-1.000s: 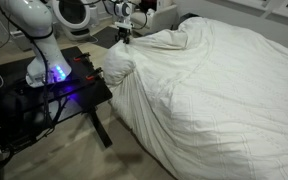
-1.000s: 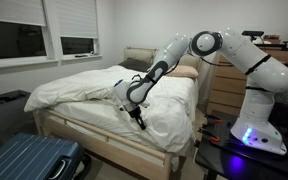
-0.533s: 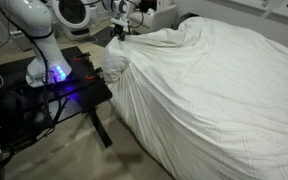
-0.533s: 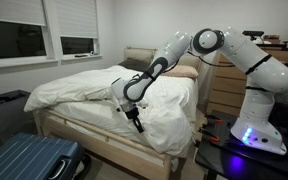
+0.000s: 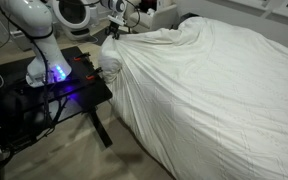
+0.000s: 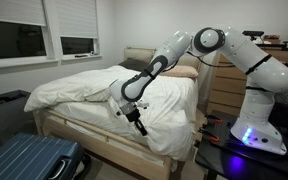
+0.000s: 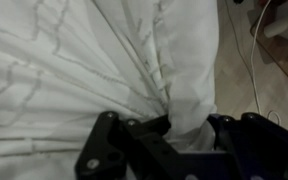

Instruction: Straighten the beddings on the bottom right corner of the bed

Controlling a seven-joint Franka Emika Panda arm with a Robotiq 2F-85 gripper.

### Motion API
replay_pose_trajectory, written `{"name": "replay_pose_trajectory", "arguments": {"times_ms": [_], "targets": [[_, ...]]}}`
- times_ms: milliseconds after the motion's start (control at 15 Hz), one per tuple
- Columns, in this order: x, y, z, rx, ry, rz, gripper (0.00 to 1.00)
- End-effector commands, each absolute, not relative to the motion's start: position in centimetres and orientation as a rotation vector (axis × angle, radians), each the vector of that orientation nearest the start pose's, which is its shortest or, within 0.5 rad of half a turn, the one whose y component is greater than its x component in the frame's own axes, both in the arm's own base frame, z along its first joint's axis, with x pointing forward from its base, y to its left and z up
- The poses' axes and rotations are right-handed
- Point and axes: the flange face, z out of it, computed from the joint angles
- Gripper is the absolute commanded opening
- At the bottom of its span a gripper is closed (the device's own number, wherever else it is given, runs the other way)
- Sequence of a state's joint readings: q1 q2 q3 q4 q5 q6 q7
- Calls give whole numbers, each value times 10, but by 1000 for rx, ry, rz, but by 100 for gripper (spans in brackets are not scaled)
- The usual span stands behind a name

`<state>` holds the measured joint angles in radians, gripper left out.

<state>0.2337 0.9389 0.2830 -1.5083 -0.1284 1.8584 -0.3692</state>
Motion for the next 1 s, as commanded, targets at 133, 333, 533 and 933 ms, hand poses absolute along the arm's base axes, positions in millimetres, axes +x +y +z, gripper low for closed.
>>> {"name": "replay_pose_trajectory", "arguments": {"times_ms": [133,333,533,933], "targets": [[541,330,114,-2500,-1354,845,0],[536,333,115,-2472,-1376,868,0],[533,333,113,-2467,-1378,919,25],[543,340,113,-2572,-1360,868,64]]}}
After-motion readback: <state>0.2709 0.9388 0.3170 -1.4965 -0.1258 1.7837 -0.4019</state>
